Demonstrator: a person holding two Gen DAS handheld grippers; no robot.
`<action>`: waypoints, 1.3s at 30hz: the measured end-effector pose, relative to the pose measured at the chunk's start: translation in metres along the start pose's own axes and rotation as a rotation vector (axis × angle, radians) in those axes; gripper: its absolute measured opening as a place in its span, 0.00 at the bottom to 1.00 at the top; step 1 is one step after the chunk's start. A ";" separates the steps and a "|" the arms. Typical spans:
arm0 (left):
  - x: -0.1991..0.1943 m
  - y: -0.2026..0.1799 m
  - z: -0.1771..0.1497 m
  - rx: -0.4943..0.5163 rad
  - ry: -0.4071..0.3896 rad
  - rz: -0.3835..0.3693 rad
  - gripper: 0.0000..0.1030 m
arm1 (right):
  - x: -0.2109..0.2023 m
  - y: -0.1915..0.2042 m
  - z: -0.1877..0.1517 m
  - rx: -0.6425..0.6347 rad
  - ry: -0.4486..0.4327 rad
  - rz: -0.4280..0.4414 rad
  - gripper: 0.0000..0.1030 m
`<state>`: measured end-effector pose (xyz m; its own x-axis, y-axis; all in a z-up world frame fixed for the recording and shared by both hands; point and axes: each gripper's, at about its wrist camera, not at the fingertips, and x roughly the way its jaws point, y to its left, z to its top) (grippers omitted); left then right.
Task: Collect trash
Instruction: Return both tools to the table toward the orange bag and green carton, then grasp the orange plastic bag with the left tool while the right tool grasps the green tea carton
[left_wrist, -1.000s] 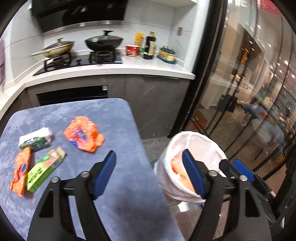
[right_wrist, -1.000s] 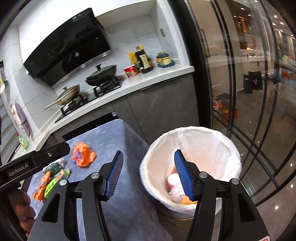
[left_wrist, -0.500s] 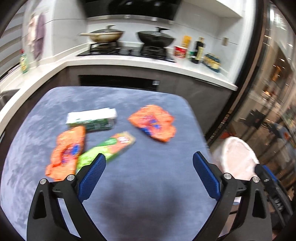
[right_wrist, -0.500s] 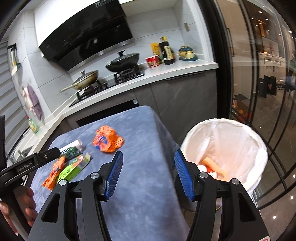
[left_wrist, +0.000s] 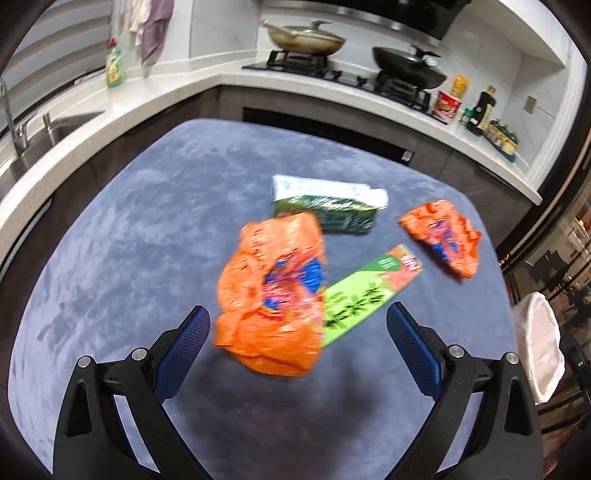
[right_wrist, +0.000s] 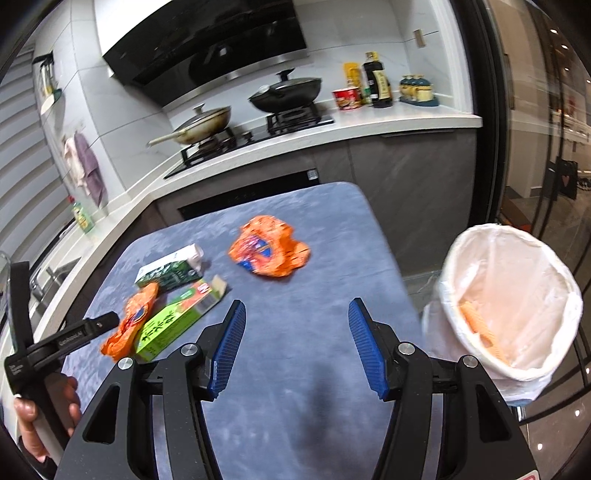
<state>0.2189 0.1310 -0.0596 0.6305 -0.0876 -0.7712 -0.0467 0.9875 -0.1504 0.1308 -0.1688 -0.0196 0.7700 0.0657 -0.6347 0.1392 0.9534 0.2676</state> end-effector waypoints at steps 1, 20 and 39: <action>0.004 0.003 -0.001 -0.003 0.009 0.003 0.89 | 0.003 0.005 -0.001 -0.005 0.006 0.005 0.55; 0.040 0.036 -0.003 -0.032 0.104 -0.131 0.60 | 0.084 0.096 -0.019 -0.072 0.141 0.094 0.55; 0.037 0.068 0.002 -0.062 0.104 -0.160 0.14 | 0.158 0.159 -0.031 -0.005 0.226 0.113 0.58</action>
<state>0.2409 0.1950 -0.0975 0.5502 -0.2594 -0.7937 -0.0020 0.9501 -0.3119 0.2551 0.0021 -0.1001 0.6213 0.2357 -0.7473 0.0569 0.9376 0.3430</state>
